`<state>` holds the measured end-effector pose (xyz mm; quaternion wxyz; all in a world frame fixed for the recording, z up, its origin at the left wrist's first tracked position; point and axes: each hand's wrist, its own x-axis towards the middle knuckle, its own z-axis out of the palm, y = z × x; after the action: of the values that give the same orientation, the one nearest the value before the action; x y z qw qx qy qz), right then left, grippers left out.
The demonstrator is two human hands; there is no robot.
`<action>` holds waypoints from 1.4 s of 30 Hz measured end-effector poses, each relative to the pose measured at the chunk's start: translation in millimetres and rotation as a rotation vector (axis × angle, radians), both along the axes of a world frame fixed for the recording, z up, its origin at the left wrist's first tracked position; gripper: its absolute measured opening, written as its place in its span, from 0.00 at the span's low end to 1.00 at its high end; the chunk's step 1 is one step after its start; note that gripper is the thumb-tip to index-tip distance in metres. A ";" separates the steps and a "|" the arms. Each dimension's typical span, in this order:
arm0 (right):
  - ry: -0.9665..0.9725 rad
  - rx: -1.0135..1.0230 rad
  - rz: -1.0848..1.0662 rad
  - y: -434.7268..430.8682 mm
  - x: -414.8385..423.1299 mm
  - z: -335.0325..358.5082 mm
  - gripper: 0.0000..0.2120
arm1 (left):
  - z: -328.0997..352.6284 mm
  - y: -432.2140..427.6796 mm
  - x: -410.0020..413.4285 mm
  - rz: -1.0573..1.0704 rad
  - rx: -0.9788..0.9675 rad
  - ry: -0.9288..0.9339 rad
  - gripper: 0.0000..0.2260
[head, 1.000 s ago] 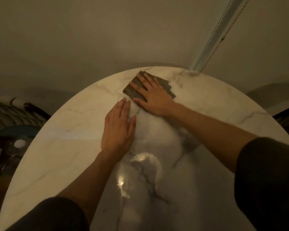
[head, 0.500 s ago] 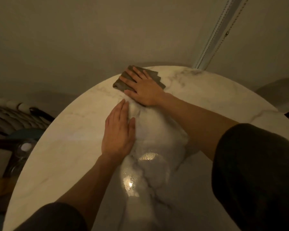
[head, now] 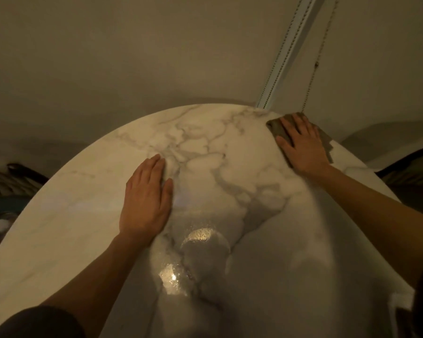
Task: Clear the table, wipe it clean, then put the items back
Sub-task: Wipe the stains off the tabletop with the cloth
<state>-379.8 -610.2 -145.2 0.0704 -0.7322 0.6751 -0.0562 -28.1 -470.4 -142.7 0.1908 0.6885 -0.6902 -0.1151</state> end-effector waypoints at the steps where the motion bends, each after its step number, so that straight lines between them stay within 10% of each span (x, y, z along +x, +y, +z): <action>1: -0.010 0.000 -0.049 3.7 -9.2 0.3 0.33 | 0.2 0.2 -0.2 0.001 0.004 0.003 0.24; 10: 0.063 0.009 -0.350 8.0 24.1 -7.7 0.29 | -0.1 0.9 0.4 0.008 0.022 -0.005 0.24; 20: 0.065 0.035 -0.218 -13.5 122.6 -3.4 0.30 | -2.6 -0.5 1.2 -0.019 -0.057 0.079 0.24; 28: 0.081 0.025 0.007 -27.9 242.6 -5.9 0.29 | 27.1 7.4 73.6 0.071 -0.193 0.555 0.18; 42: 0.081 0.033 0.397 39.3 373.0 -0.3 0.28 | 13.6 106.8 205.6 0.618 -0.029 0.675 0.15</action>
<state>-6.8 -570.9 -145.5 0.0650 -0.8513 0.5206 -0.0004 177.5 -363.6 -129.1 0.4401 0.7833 -0.3531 -0.2608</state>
